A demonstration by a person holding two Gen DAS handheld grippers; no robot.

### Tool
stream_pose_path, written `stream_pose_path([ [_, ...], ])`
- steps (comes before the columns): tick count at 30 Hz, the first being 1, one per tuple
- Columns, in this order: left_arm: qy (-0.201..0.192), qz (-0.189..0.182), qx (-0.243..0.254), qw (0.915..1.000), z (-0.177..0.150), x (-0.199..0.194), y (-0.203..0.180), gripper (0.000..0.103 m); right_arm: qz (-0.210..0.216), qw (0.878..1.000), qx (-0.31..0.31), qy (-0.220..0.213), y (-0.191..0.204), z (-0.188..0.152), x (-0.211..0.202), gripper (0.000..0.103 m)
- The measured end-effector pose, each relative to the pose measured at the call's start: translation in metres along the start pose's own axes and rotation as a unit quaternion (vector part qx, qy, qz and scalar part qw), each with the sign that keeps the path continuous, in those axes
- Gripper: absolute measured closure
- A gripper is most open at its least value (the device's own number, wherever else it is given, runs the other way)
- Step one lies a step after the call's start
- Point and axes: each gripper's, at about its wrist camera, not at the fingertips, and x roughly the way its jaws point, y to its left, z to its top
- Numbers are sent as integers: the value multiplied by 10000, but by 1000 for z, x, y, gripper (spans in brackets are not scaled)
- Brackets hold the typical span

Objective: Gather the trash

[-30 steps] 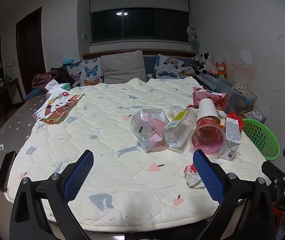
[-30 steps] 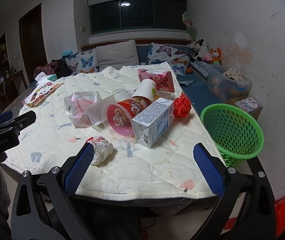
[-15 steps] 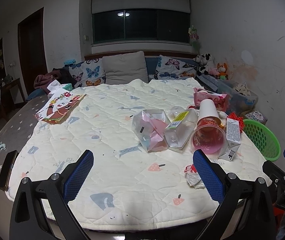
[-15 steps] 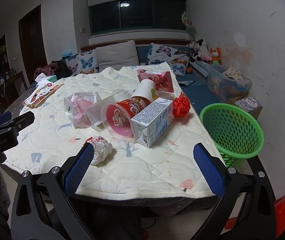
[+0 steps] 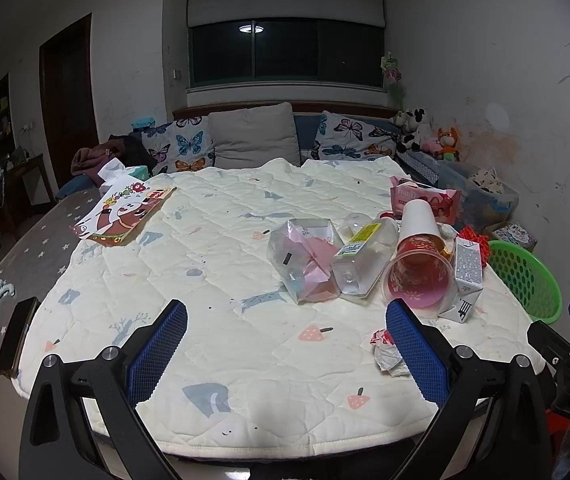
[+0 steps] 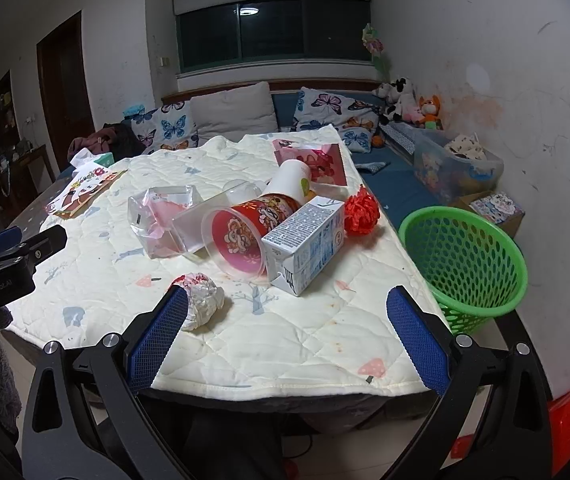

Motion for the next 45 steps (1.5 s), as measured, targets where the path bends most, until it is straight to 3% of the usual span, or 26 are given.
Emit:
stream_pose_path([
  [45,47,74,-77,9999,1,3,5,6,100,9999,-4,61,3,2,8,4],
])
